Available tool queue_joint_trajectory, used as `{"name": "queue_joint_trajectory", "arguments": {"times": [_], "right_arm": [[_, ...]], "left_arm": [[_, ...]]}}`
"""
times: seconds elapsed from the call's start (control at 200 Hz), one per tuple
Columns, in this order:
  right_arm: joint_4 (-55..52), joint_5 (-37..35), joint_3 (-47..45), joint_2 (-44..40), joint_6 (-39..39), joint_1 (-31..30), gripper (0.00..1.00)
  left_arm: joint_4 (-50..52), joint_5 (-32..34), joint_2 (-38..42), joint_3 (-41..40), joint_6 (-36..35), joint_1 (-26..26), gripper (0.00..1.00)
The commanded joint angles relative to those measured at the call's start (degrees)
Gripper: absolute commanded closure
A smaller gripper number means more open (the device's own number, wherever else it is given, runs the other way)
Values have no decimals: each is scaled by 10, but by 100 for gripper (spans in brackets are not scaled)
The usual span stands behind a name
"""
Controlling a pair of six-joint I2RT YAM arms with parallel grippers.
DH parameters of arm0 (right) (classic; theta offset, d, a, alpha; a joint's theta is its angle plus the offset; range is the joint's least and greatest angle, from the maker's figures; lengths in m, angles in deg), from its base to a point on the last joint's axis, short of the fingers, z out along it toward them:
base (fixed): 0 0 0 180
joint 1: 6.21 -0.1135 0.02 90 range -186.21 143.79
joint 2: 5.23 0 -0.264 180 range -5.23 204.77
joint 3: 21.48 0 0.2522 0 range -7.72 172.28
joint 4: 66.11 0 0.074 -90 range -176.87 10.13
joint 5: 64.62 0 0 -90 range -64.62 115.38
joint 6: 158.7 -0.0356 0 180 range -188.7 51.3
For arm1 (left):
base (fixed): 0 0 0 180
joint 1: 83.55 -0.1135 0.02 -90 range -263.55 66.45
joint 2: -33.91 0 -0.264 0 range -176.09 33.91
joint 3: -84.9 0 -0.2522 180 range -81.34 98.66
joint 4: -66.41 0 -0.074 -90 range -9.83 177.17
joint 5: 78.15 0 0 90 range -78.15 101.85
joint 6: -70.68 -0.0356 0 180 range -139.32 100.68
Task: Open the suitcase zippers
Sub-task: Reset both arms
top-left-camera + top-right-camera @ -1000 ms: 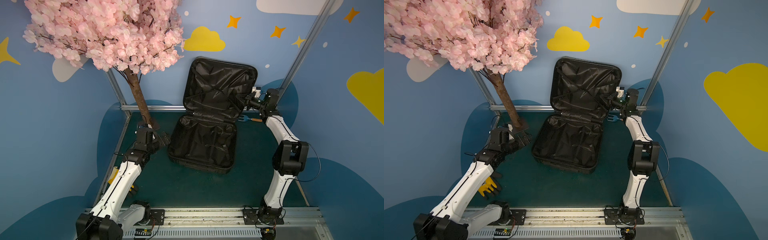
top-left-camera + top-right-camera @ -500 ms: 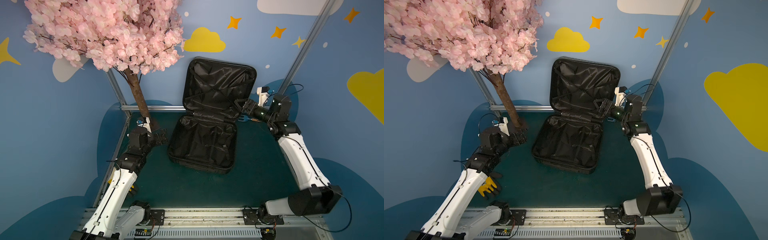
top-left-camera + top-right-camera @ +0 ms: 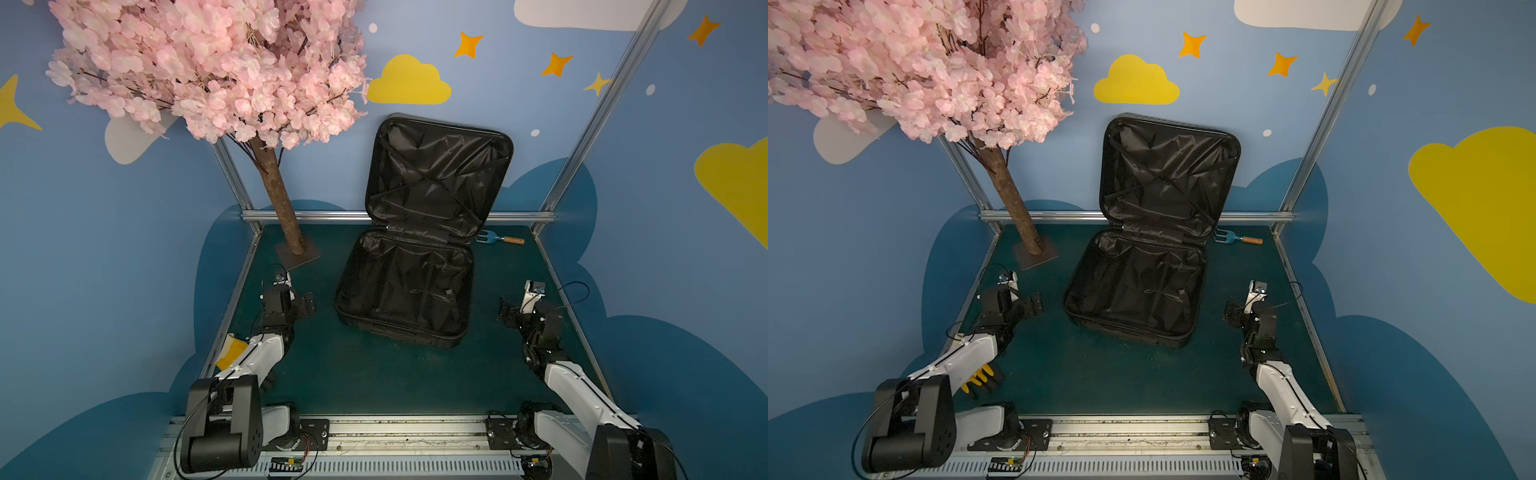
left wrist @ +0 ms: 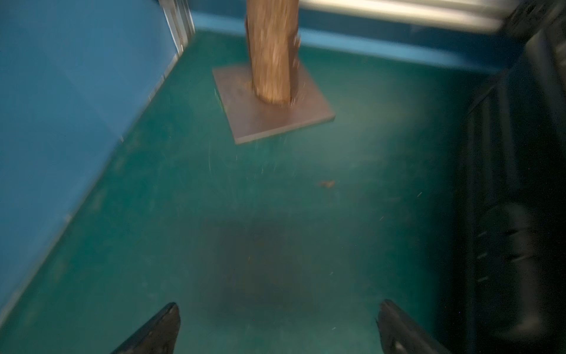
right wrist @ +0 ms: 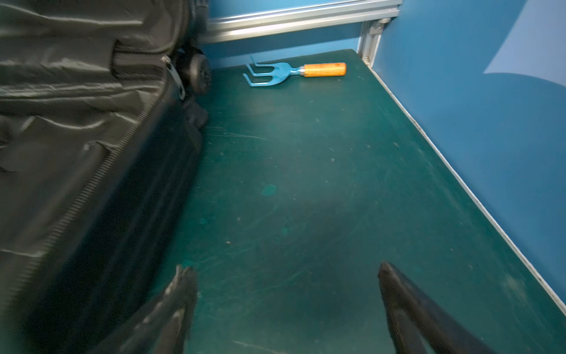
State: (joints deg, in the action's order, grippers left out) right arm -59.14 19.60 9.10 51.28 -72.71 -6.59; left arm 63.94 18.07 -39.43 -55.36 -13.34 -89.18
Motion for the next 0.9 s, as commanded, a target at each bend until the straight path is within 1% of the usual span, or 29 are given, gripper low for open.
{"name": "queue_joint_trajectory", "arguments": {"times": [0.0, 0.02, 0.035, 0.09, 0.16, 0.245, 0.25, 0.26, 0.29, 0.33, 0.35, 0.365, 0.395, 0.43, 0.456, 0.471, 0.496, 0.521, 0.576, 0.591, 0.606, 0.681, 0.741, 0.806, 0.896], "right_arm": [[147, 8, -16, 31, -2, 6, 7], [159, 16, -20, 44, -7, 8, 7], [173, 21, -24, 52, -10, 10, 7], [247, 36, -47, 89, -19, 14, 7], [336, 74, -64, 153, 13, 15, 8], [441, 74, -77, 251, 12, 19, 7], [454, 72, -77, 257, 10, 20, 4], [473, 69, -78, 273, 5, 21, 2], [532, 66, -76, 316, -3, 22, 1], [599, 82, -64, 374, -2, 24, 1], [577, 98, -54, 364, 0, 25, 1], [529, 105, -43, 344, 3, 26, 1], [404, 108, -9, 307, 5, 25, 1], [260, 113, 44, 278, 2, 25, 1], [164, 126, 81, 265, 32, 25, 1], [136, 118, 90, 266, 35, 20, 1], [168, 99, 89, 282, 38, 9, 1], [221, 98, 76, 295, 50, 0, 1], [353, 88, 40, 333, 45, -6, 1], [373, 87, 34, 340, 43, -5, 1], [366, 86, 36, 334, 42, -5, 1], [241, 87, 69, 301, 42, -4, 1], [209, 87, 80, 293, 42, -5, 1], [235, 89, 71, 299, 49, -5, 2], [356, 83, 39, 335, 41, -5, 1]], "left_arm": [[-155, -104, -23, -30, -22, -16, 0], [-162, -123, -22, -31, -31, -16, 0], [-185, -133, -25, -36, -32, -16, 0], [-319, -136, -56, -72, -8, -17, 0], [-391, -120, -110, -90, -1, -16, 0], [-491, -153, -189, -92, -13, -14, 0], [-492, -157, -191, -91, -13, -14, 0], [-485, -165, -192, -87, -15, -15, 0], [-400, -172, -169, -65, -26, -13, 0], [-300, -134, -149, -30, -41, 7, 0], [-295, -112, -151, -25, -48, 20, 0], [-305, -101, -156, -24, -54, 27, 0], [-338, -85, -165, -32, -55, 33, 0], [-376, -83, -177, -43, -54, 32, 0], [-368, -83, -175, -42, -54, 32, 0], [-356, -84, -170, -40, -53, 32, 0], [-342, -84, -166, -36, -54, 32, 0], [-335, -84, -164, -33, -54, 32, 0], [-346, -85, -168, -35, -54, 32, 0], [-354, -86, -170, -37, -54, 32, 0], [-361, -86, -172, -39, -54, 32, 0], [-358, -86, -171, -39, -55, 32, 0], [-363, -85, -172, -40, -55, 33, 0], [-364, -86, -171, -42, -55, 33, 0], [-370, -82, -169, -47, -56, 35, 0]]}}
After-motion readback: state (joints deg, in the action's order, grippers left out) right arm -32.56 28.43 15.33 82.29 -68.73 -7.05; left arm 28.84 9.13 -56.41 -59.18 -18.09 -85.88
